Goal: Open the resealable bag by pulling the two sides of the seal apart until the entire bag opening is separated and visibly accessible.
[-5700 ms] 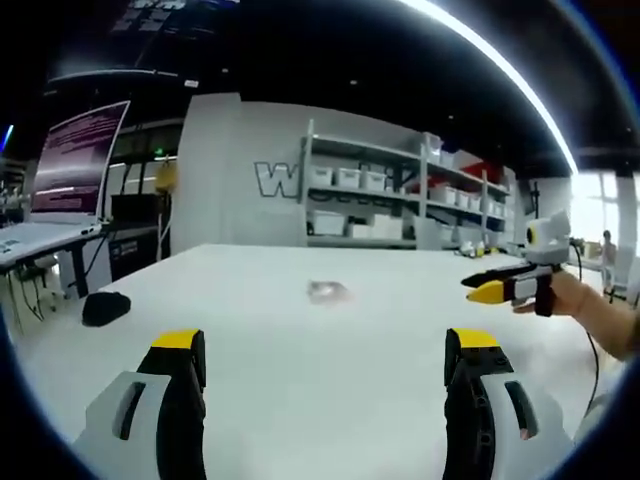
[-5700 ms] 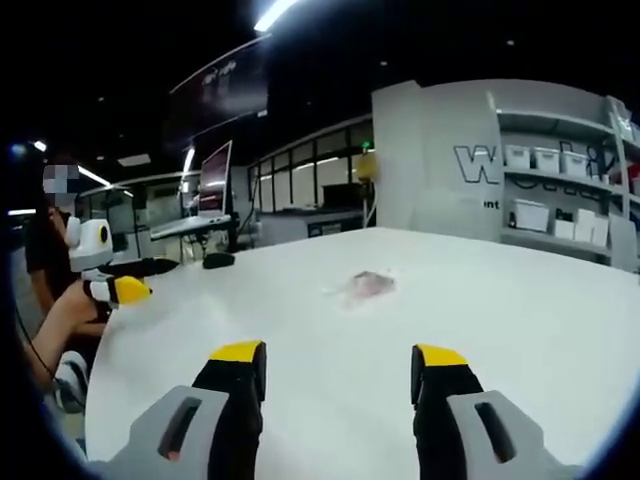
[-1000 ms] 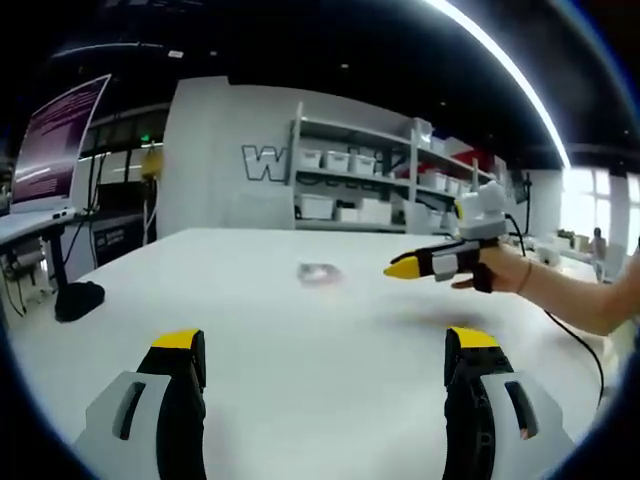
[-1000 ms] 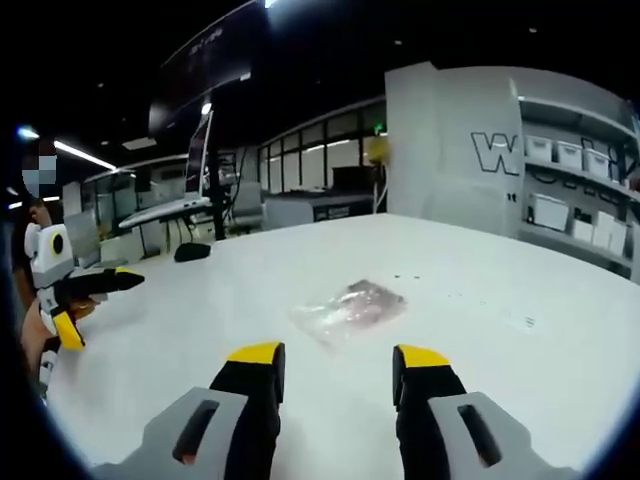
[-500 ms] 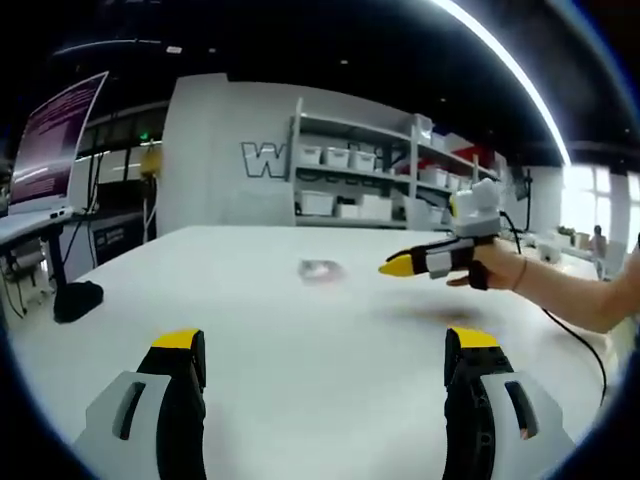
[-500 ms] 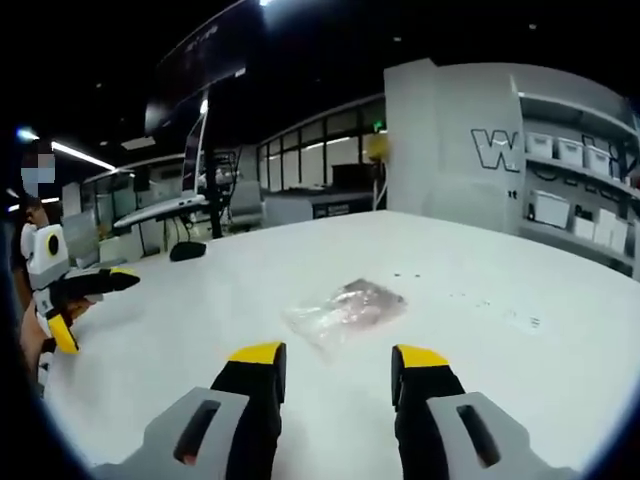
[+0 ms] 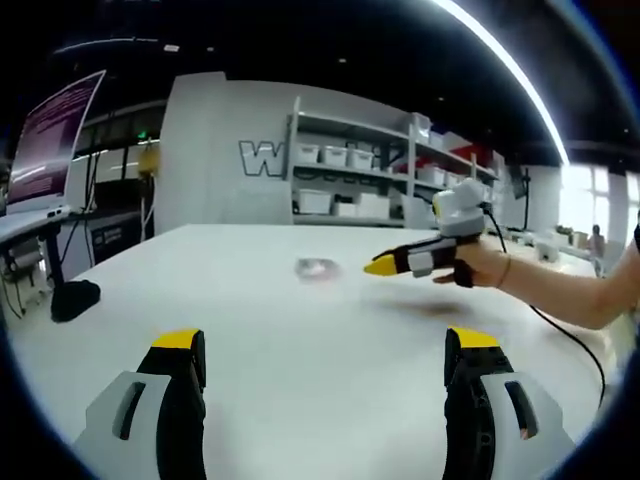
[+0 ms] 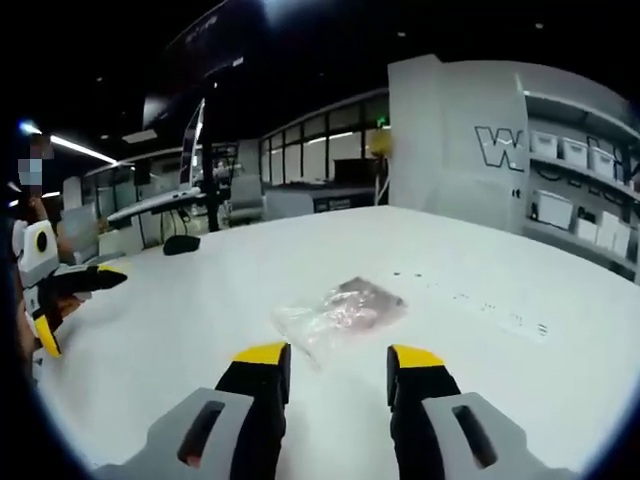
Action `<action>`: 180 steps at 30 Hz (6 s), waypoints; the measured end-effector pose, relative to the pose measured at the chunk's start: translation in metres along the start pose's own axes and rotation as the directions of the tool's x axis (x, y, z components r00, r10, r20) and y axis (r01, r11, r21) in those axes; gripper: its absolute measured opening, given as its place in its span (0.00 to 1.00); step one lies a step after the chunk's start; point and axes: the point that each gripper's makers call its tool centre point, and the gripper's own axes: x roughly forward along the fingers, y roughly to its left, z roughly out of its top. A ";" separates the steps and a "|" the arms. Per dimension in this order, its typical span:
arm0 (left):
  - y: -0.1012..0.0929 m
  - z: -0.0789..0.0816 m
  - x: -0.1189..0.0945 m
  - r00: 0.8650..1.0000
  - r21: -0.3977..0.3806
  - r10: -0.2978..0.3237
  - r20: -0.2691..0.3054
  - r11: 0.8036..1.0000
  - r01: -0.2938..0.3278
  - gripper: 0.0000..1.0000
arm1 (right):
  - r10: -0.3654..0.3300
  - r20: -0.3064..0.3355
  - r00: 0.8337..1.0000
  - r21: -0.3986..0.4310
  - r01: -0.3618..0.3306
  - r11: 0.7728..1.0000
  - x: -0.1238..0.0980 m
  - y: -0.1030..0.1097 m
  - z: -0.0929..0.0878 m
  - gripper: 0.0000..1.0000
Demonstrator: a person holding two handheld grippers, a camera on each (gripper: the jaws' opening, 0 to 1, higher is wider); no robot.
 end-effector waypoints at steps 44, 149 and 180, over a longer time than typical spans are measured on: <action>-0.004 -0.001 0.002 1.000 0.008 -0.012 -0.020 1.000 0.012 0.99 | -0.052 -0.064 0.997 -0.022 0.050 0.998 0.045 -0.015 -0.001 0.33; -0.011 -0.008 -0.008 0.999 0.016 -0.008 -0.045 1.000 0.008 0.98 | -0.015 -0.112 0.994 0.045 0.020 0.999 0.043 0.008 -0.009 0.00; -0.023 -0.014 -0.015 0.998 -0.004 -0.022 -0.066 1.000 0.022 0.96 | 0.050 -0.112 0.992 0.103 -0.039 0.994 0.014 0.035 -0.016 0.00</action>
